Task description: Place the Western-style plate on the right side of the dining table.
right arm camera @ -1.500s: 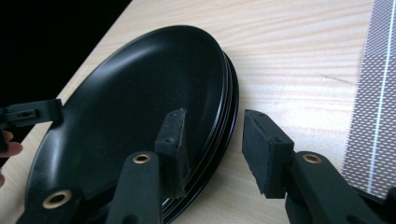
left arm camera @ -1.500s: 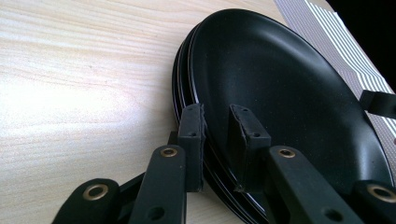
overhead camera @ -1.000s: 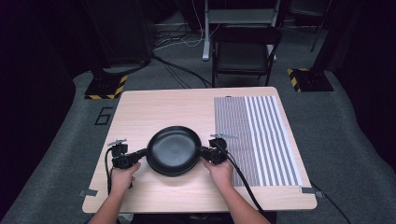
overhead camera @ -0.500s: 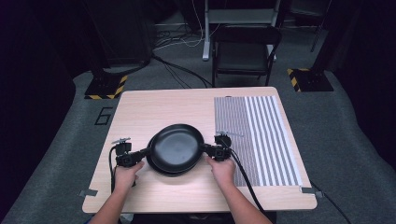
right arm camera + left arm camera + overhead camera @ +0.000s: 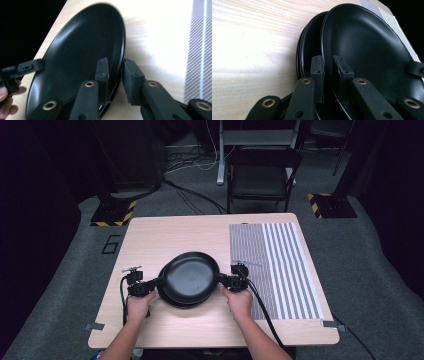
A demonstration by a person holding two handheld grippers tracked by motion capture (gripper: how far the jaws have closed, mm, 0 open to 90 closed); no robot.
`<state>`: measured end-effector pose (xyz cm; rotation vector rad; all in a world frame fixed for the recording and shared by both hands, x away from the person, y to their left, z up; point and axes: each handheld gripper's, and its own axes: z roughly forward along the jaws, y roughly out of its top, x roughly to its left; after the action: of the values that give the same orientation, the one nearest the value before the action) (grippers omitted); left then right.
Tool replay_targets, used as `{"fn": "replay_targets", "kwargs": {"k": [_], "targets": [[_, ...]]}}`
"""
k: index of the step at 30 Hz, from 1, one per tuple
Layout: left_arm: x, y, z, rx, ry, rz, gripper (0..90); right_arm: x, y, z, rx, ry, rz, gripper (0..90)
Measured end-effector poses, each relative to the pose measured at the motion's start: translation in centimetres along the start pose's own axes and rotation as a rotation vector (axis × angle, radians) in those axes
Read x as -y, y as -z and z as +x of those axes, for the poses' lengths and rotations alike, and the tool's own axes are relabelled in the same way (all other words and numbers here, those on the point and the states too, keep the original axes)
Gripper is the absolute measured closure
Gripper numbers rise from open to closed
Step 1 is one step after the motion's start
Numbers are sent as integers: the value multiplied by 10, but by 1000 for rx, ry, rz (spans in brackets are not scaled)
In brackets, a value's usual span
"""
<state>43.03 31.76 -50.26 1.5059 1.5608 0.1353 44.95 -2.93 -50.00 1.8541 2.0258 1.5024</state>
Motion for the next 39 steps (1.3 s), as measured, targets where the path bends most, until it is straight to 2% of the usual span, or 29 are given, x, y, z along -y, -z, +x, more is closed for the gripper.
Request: {"fn": "replay_targets", "kwargs": {"k": [3, 5, 7, 11, 16, 19, 22, 24, 30, 35, 39], "targets": [[2, 0, 0, -1, -1, -11, 790, 9, -2, 3, -16, -7, 16, 715], [2, 1, 0, 0, 0, -11, 790, 10, -3, 3, -13, -12, 6, 720], [3, 1, 0, -1, -1, -7, 786, 10, -2, 2, -18, -55, -1, 743], [5, 4, -2, -5, -3, -4, 779, 10, -2, 2, -11, -57, -3, 747], [10, 9, -3, 8, 60, -6, 774, 12, -1, 3, 0, -43, -25, 750], [11, 11, -4, 15, 84, -7, 761, 12, 0, 3, 6, -37, -33, 752], [13, 14, -7, 37, 90, -10, 645, 12, 0, 3, 7, -37, -32, 752], [15, 16, -10, 25, 74, -9, 645, 12, 0, 3, 7, -37, -33, 751], [20, 22, -9, 57, 122, -7, 645, 12, 0, 3, 6, -35, -30, 751], [21, 22, -13, 30, 125, -6, 647, 11, 0, 3, 5, -33, -28, 752], [20, 20, -19, -15, 98, 3, 648, 11, 0, 3, 8, -35, -28, 751]]}}
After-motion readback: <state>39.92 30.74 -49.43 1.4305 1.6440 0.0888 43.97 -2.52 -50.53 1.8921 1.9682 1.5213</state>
